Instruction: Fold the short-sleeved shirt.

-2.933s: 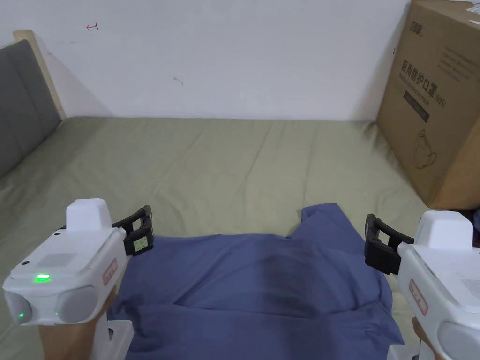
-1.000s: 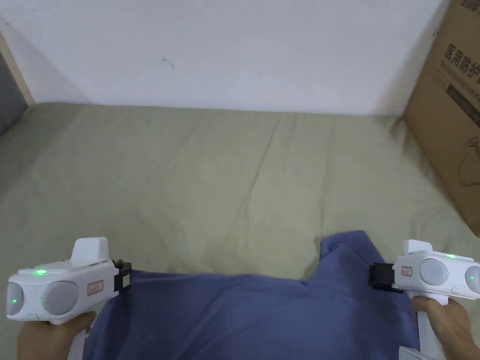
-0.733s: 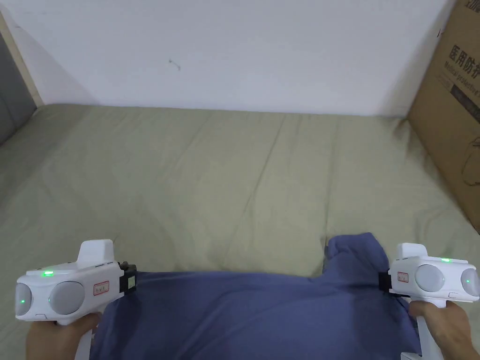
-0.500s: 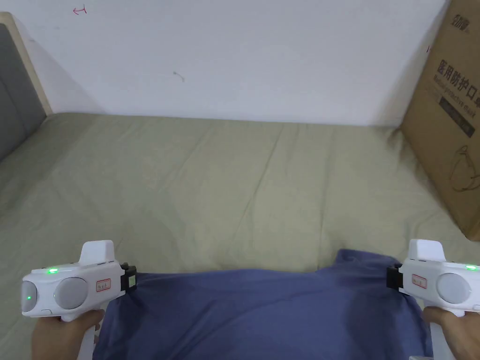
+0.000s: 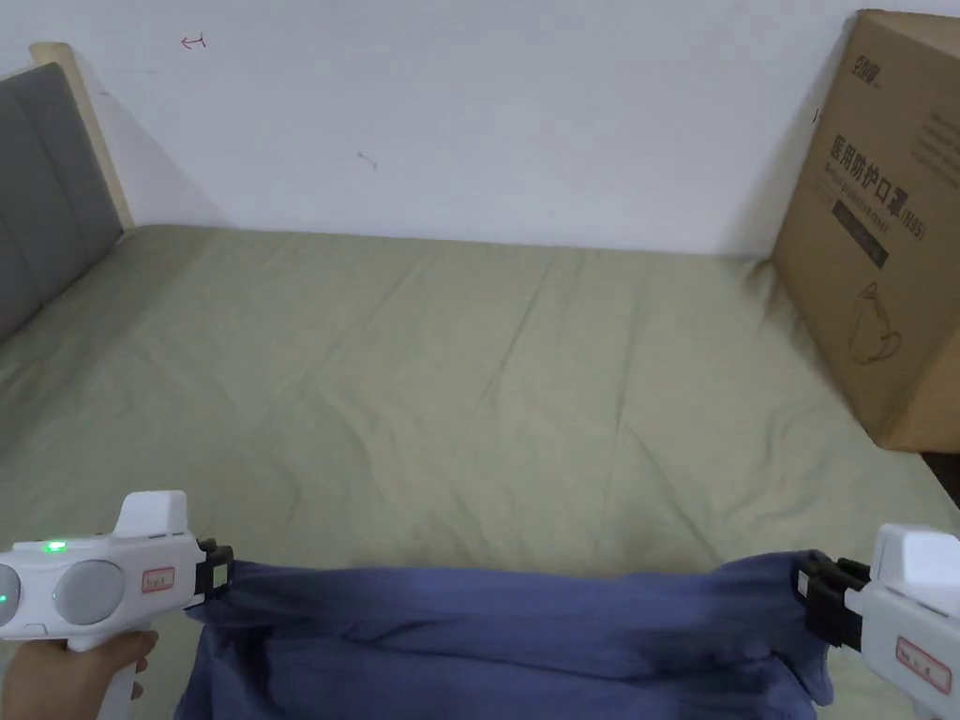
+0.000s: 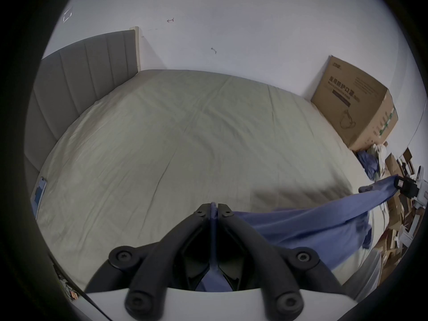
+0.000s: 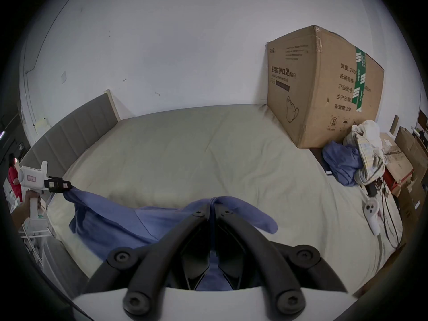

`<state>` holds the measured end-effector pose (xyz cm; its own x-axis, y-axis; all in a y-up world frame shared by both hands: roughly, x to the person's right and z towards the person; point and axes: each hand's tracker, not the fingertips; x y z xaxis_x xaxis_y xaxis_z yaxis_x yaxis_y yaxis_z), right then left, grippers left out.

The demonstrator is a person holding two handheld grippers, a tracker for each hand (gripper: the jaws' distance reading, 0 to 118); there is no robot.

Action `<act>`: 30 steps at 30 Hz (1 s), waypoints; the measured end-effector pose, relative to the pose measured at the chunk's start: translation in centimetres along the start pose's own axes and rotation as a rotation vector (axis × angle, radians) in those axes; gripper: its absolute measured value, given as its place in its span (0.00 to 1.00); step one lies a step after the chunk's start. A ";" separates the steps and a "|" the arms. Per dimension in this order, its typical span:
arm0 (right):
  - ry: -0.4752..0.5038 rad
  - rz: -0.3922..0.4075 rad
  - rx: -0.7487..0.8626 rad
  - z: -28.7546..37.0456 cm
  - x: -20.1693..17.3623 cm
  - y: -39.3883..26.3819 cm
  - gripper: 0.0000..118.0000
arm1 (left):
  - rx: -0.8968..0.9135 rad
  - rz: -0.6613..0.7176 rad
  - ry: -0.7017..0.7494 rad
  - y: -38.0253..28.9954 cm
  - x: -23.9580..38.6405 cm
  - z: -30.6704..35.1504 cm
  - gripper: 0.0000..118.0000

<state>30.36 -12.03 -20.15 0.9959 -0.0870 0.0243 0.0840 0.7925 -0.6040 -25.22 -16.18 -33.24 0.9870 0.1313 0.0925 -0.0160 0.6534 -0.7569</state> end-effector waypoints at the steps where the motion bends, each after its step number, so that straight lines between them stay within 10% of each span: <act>1: 0.000 -0.003 -0.005 0.5 -0.3 -1.2 0.01 | -0.007 -0.002 0.003 -1.0 0.0 0.3 0.02; 17: -0.177 -0.177 -0.238 -3.6 0.5 -14.9 0.01 | -0.147 0.005 0.043 -11.2 -0.4 -2.0 0.02; 21: -0.194 -0.179 -0.229 -2.8 -0.2 -14.2 0.03 | -0.131 0.015 0.041 -10.8 -0.3 -1.0 0.24; 25: -0.188 -0.123 -0.095 0.5 -1.7 -11.1 0.63 | -0.072 0.021 0.033 -9.3 0.8 1.8 0.78; 30: -0.172 -0.031 0.134 4.8 -4.0 -4.9 0.71 | 0.154 -0.029 0.008 -5.5 3.7 6.9 0.80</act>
<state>26.08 -12.65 -13.47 0.9828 -0.0176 0.1838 0.1070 0.8654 -0.4894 -22.55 -14.17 -24.26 0.9886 0.1055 0.1071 -0.0115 0.7636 -0.6456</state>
